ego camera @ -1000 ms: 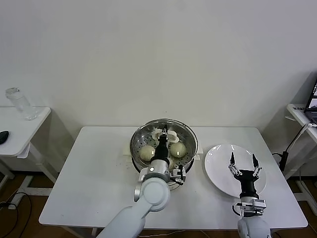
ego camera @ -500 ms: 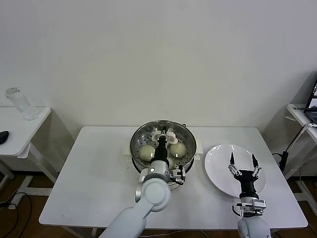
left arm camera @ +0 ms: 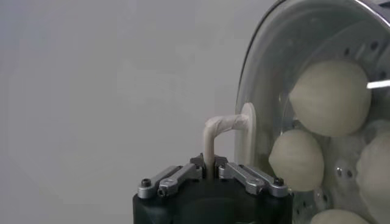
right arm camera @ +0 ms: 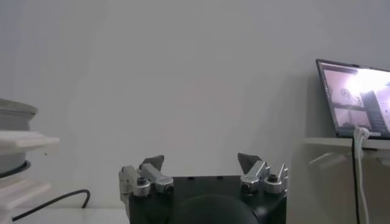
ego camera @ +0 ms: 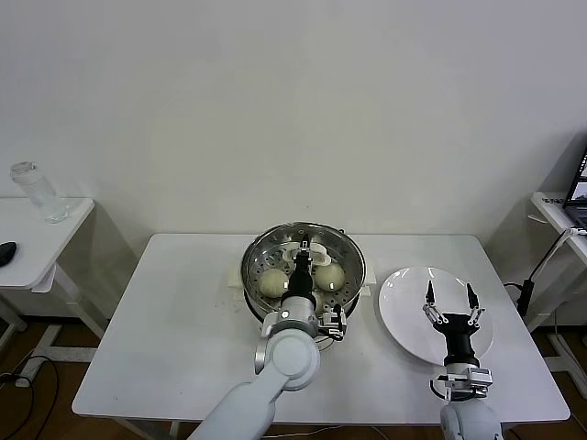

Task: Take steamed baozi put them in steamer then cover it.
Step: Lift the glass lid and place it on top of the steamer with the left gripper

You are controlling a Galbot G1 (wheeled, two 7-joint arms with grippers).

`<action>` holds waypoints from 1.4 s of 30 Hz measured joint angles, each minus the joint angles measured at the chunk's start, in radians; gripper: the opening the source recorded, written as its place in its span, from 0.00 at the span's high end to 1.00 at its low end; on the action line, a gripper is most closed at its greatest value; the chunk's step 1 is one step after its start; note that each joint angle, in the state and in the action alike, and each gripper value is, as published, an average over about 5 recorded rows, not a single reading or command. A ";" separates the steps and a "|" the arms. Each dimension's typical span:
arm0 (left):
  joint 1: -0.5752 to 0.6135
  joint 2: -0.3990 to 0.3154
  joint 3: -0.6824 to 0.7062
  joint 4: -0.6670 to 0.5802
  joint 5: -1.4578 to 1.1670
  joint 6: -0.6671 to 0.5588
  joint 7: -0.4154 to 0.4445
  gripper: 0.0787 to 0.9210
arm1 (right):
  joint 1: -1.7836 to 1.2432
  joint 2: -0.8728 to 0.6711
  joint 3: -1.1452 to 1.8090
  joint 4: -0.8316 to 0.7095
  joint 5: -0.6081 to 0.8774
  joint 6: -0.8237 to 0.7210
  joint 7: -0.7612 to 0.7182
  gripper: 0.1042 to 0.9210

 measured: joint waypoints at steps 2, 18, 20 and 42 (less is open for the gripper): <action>0.001 0.000 -0.003 0.000 0.000 0.000 0.000 0.86 | 0.000 0.000 0.000 0.000 -0.001 0.001 0.000 0.12; 0.000 0.000 -0.014 0.009 0.003 -0.001 -0.001 0.86 | -0.002 0.004 -0.003 -0.003 -0.009 0.009 -0.004 0.12; 0.002 0.002 -0.015 0.009 0.004 -0.002 -0.001 0.86 | -0.002 0.005 -0.003 -0.004 -0.011 0.011 -0.004 0.12; 0.018 0.003 -0.025 -0.008 -0.008 -0.004 0.007 0.65 | 0.001 0.004 -0.004 -0.006 -0.017 0.015 -0.005 0.12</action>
